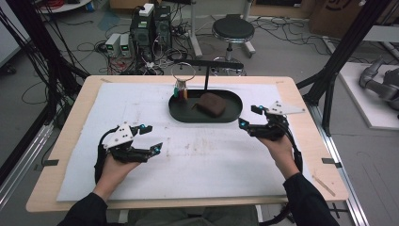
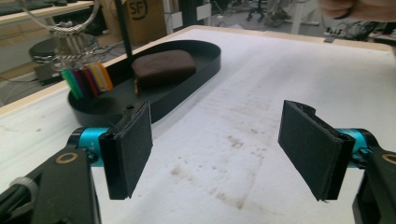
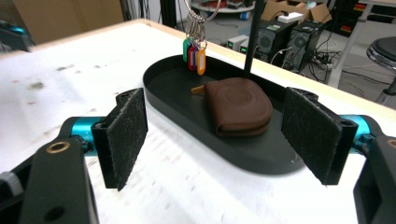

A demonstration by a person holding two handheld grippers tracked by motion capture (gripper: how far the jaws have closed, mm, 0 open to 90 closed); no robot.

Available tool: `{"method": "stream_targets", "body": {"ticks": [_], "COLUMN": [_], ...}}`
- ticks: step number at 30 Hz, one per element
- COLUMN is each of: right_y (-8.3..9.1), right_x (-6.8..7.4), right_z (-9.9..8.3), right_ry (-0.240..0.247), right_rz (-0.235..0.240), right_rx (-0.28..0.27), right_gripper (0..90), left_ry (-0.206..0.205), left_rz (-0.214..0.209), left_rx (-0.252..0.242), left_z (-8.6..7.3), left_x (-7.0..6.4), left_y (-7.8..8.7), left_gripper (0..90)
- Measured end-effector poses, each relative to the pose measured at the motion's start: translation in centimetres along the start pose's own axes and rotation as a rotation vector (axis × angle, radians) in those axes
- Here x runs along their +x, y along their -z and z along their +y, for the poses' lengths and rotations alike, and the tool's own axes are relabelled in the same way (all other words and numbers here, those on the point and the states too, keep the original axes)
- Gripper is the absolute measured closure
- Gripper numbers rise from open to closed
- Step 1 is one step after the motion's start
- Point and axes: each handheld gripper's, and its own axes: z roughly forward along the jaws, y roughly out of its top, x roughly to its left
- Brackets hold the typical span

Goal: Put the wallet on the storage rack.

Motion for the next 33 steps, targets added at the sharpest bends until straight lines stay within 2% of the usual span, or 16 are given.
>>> {"method": "stream_targets", "body": {"ticks": [2,5,9,13,18,25,33], "right_y": [1.0,2.5,3.3,3.9,4.0,3.8,3.7], "right_x": [0.0,-0.2,-1.0,-1.6,-2.0,-1.9,-2.1], "right_z": [-0.9,-2.8,-4.5,-5.4,-5.7,-5.9,-6.1], "right_ry": [-0.023,-0.054,-0.093,-0.1,-0.115,-0.092,-0.09], "right_rz": [-0.002,-0.037,-0.057,-0.077,-0.082,-0.088,-0.097], "right_rx": [-0.012,-0.03,-0.024,-0.015,0.003,0.02,0.036], "right_gripper": [22.4,22.4,22.1,22.1,21.7,21.7,21.7], "left_ry": [0.003,0.012,0.023,0.025,0.018,0.016,0.018], "left_rz": [0.023,0.054,0.094,0.11,0.111,0.109,0.108], "left_rx": [0.004,0.005,0.011,0.017,0.031,0.038,0.042], "left_z": [-0.2,-0.4,-0.6,-0.7,-0.7,-0.8,-1.0], "left_x": [0.3,0.7,1.0,1.0,1.0,1.0,1.0], "left_y": [0.3,0.8,1.3,1.4,1.1,1.0,1.1], "left_gripper": [26.1,26.1,26.1,26.1,26.1,26.1,26.1]}}
